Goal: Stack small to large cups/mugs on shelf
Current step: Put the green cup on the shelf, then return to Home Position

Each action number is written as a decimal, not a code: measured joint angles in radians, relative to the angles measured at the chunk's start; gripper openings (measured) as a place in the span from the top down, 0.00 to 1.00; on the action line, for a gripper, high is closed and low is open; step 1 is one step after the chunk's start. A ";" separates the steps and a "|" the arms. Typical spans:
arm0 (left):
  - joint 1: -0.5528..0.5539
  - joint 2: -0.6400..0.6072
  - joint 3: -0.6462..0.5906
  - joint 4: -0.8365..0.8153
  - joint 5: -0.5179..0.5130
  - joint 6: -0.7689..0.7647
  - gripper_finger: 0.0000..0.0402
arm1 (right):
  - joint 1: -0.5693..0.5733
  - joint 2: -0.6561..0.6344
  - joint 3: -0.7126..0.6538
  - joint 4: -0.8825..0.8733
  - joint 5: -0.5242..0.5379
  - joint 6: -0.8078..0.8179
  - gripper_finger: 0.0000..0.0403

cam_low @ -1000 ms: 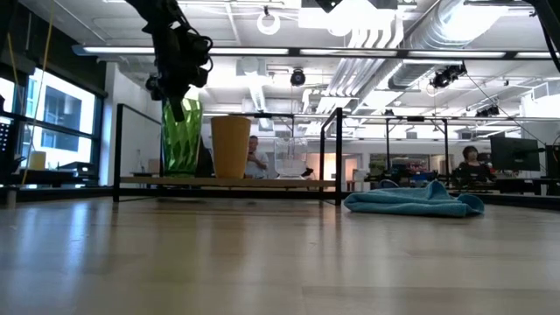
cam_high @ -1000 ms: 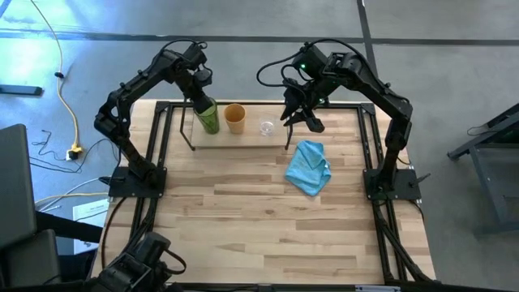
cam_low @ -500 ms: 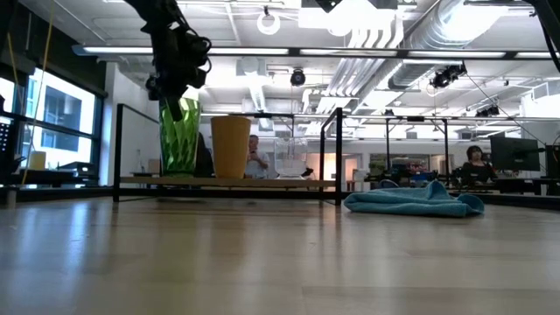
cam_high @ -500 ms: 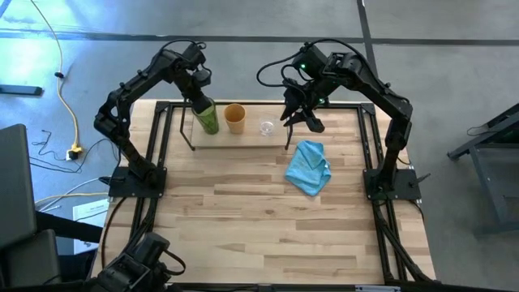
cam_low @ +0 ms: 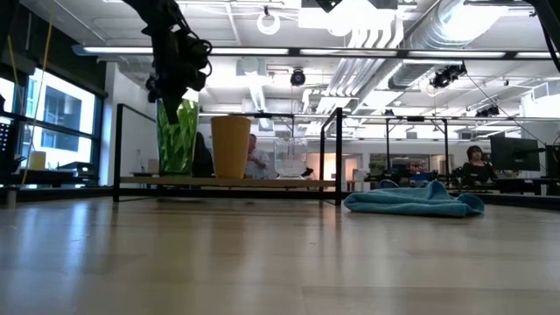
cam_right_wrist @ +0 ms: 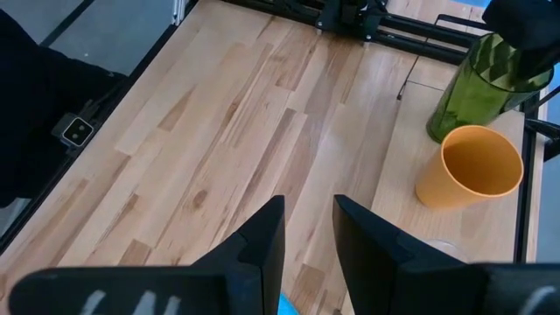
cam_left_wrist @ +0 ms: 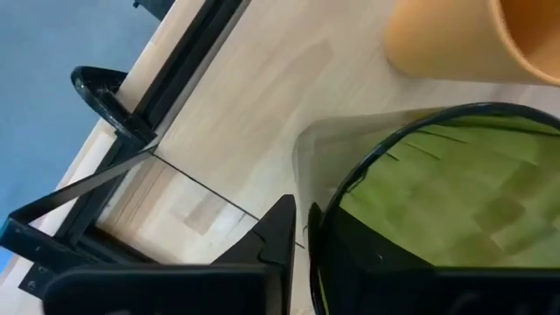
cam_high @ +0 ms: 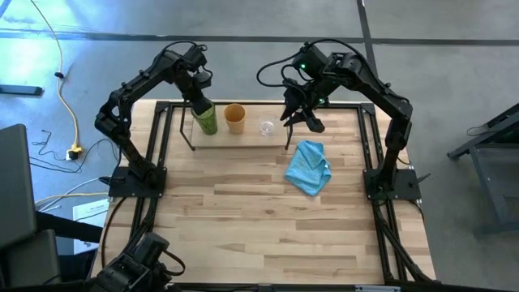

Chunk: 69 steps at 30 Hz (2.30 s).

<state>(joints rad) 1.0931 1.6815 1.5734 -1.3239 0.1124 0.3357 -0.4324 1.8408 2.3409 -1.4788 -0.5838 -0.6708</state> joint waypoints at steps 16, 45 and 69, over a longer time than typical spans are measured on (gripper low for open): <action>0.000 0.000 0.003 0.010 0.037 0.000 0.82 | 0.000 0.000 0.000 0.000 0.000 -0.004 0.77; -0.099 -0.036 0.459 -0.186 0.146 -0.038 0.79 | 0.000 0.000 0.000 -0.006 0.000 -0.016 0.77; -0.486 -0.266 0.494 0.172 0.707 0.048 0.79 | -0.242 -0.140 0.000 -0.093 -0.648 -0.253 0.77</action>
<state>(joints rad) 0.6071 1.4151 2.0674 -1.1517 0.8194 0.3838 -0.6749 1.7008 2.3409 -1.5719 -1.2322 -0.9238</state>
